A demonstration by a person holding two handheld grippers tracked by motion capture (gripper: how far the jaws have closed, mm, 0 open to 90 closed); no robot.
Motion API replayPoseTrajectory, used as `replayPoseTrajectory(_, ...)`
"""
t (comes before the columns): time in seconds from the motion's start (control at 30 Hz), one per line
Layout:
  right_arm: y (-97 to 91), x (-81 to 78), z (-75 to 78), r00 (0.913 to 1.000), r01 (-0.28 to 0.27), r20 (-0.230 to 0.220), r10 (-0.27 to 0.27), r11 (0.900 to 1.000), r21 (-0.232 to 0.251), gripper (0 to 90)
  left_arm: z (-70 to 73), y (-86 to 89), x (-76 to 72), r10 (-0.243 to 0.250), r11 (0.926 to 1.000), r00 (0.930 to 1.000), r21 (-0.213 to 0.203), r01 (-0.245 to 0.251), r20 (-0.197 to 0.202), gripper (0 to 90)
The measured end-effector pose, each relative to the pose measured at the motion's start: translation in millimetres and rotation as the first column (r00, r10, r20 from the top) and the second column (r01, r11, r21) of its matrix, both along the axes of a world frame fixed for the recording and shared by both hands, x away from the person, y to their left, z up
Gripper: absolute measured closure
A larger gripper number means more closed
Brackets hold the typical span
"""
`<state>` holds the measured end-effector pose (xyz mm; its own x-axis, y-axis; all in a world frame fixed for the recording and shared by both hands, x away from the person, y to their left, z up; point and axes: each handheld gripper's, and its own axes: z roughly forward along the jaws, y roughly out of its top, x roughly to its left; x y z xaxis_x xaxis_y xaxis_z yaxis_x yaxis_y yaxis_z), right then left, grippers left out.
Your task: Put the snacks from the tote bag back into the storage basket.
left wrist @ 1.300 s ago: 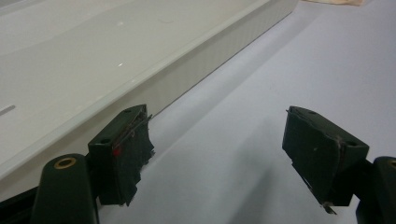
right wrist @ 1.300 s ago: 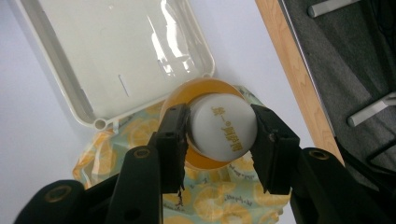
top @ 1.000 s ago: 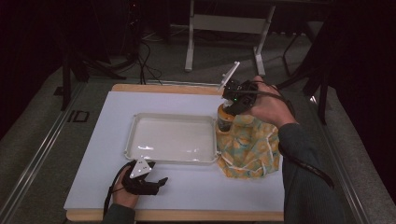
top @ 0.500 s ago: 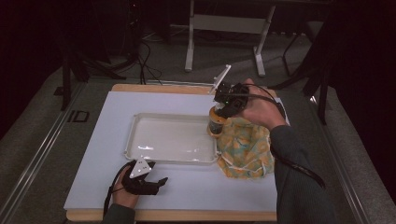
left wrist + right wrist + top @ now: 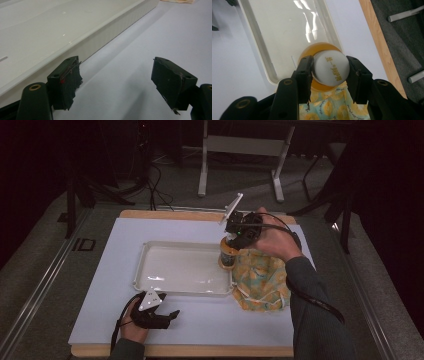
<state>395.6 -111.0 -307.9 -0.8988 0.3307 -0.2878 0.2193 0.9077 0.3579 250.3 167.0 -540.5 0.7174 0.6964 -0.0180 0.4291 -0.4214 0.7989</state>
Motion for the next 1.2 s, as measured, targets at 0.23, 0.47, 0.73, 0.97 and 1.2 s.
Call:
replayPoseTrajectory(0.23, 2.1, 0.2, -5.4, 0.9999, -0.003, -0.014, 0.004, 0.9999, 0.016, 58.6, 0.0, 0.0, 0.0, 0.0, 1.0, 1.0, 0.0, 0.0, 0.0, 23.5)
replayPoseTrajectory(0.47, 7.7, -1.9, -8.9, 0.9997, -0.017, -0.018, 0.017, 0.9998, 0.009, 58.6, 0.1, 0.2, 0.0, 0.0, 1.0, 1.0, 0.001, 0.0, 0.001, 23.5)
replayPoseTrajectory(0.73, 10.4, -4.3, -13.8, 0.9993, -0.032, -0.018, 0.032, 0.9994, 0.014, 58.6, 0.1, 0.4, 0.1, 0.001, 1.0, 1.0, 0.0, -0.001, 0.002, 23.5)
replayPoseTrajectory(0.97, 13.8, -7.2, -21.0, 0.9986, -0.051, -0.015, 0.051, 0.9986, 0.013, 58.6, 0.1, 0.3, 0.2, 0.0, 1.0, 1.0, 0.001, 0.0, 0.0, 23.5)
replayPoseTrajectory(1.2, 15.4, -8.9, -25.7, 0.998, -0.06, -0.021, 0.06, 0.998, 0.018, 58.6, 0.1, 0.3, 0.2, 0.0, 1.0, 1.0, 0.0, 0.0, 0.0, 23.5)
